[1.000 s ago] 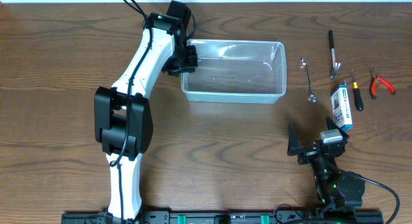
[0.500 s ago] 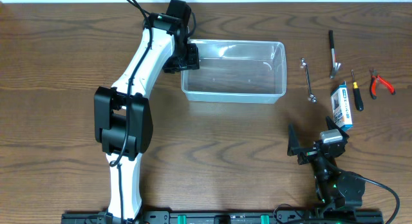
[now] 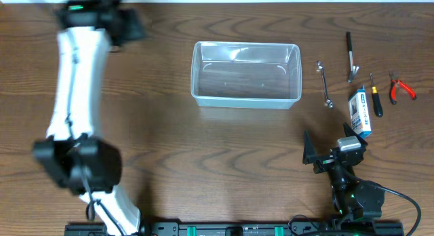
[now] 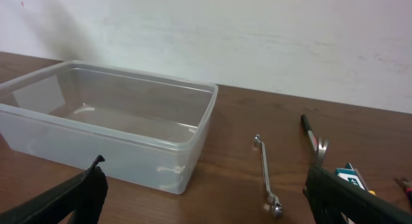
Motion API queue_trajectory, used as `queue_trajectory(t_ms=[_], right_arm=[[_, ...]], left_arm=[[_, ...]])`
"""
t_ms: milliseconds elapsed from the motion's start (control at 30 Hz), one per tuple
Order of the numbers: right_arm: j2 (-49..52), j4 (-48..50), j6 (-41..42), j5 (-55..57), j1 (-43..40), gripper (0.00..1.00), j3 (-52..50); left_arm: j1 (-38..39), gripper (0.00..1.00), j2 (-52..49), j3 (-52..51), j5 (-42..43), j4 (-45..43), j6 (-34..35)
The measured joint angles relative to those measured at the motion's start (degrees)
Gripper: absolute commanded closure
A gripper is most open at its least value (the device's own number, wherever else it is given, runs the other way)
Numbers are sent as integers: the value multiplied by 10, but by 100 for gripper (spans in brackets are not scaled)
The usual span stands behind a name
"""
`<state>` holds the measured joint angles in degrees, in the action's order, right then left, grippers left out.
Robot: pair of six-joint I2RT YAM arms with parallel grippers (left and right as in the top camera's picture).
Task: Pack container
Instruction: 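Release the container and raise the left gripper away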
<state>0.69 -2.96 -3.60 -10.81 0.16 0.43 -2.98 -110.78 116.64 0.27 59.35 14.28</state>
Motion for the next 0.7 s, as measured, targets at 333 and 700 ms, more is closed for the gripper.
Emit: queue_trajectory(t_ms=[333, 700], right_arm=[[0, 0, 0, 0, 0, 1, 0], [0, 0, 0, 0, 0, 1, 0]], left_arm=[[-127, 2, 27, 4, -24, 32, -2], [-129, 2, 27, 4, -24, 34, -4]])
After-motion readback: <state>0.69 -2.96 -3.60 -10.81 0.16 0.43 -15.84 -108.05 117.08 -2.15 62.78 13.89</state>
